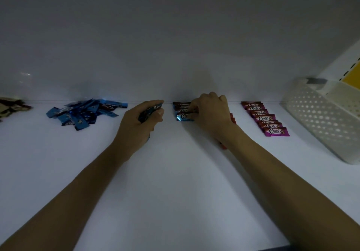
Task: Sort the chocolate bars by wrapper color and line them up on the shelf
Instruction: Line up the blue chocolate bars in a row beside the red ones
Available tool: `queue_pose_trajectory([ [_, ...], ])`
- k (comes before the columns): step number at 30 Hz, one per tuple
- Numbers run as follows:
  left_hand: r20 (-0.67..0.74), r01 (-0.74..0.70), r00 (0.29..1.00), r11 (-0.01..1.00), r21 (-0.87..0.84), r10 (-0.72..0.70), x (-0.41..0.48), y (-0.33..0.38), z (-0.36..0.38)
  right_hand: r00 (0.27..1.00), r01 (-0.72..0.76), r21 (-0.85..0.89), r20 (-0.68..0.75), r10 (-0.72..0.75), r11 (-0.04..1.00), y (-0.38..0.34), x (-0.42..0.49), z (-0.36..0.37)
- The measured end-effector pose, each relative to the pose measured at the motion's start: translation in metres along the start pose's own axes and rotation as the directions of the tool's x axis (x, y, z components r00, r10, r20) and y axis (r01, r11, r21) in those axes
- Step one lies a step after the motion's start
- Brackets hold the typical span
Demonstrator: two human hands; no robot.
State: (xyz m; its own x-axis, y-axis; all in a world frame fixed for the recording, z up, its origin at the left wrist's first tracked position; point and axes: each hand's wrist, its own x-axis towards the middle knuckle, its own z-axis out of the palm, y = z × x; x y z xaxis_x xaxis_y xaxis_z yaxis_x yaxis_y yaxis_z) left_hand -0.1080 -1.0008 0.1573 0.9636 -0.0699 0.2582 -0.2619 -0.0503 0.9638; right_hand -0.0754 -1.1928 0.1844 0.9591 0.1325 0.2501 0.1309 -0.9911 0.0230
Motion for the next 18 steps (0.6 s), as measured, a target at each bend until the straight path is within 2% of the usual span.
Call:
queue_pose_trajectory([
  [5, 0.043, -0.049, 0.998, 0.997, 0.068, 0.046, 0.000, -0.003, 0.000, 0.999, 0.021, 0.001, -0.027, -0.021, 1.000, -0.002, -0.004, 0.000],
  [6, 0.042, -0.075, 0.997, 0.992, 0.098, 0.071, -0.001, -0.004, -0.001, 0.997, 0.032, 0.066, -0.068, -0.027, 0.997, -0.004, -0.006, 0.000],
  [7, 0.039, -0.105, 0.994, 0.986, 0.132, 0.101, -0.001, -0.004, 0.000, 0.994, 0.042, 0.220, -0.109, -0.019, 0.974, -0.009, -0.010, -0.002],
  [8, 0.037, -0.141, 0.990, 0.974, 0.180, 0.136, -0.003, -0.004, 0.000, 0.996, 0.023, 0.456, -0.090, 0.020, 0.890, -0.016, -0.015, -0.006],
  [9, 0.035, -0.178, 0.984, 0.953, 0.247, 0.175, -0.004, -0.003, 0.001, 0.998, -0.029, 0.703, -0.014, 0.055, 0.710, -0.024, -0.020, -0.014],
  [10, 0.036, -0.214, 0.976, 0.922, 0.322, 0.214, -0.005, -0.003, 0.002, 0.994, -0.106, 0.850, 0.093, 0.052, 0.516, -0.031, -0.023, -0.022],
  [11, 0.040, -0.248, 0.967, 0.883, 0.400, 0.253, -0.006, -0.004, 0.003, 0.983, -0.172, 0.904, 0.183, 0.010, 0.391, -0.036, -0.027, -0.029],
  [12, 0.050, -0.274, 0.957, 0.839, 0.471, 0.284, -0.006, -0.005, 0.002, 0.972, -0.204, 0.914, 0.233, -0.040, 0.351, -0.040, -0.031, -0.034],
  [14, 0.070, -0.312, 0.942, 0.781, 0.541, 0.327, -0.006, -0.008, 0.000, 0.965, -0.202, 0.927, 0.243, -0.095, 0.316, -0.045, -0.035, -0.037],
  [18, 0.083, -0.242, 0.969, 0.840, 0.485, 0.231, -0.008, -0.004, -0.002, 0.966, -0.247, 0.946, 0.258, -0.025, 0.212, -0.043, -0.035, -0.034],
])
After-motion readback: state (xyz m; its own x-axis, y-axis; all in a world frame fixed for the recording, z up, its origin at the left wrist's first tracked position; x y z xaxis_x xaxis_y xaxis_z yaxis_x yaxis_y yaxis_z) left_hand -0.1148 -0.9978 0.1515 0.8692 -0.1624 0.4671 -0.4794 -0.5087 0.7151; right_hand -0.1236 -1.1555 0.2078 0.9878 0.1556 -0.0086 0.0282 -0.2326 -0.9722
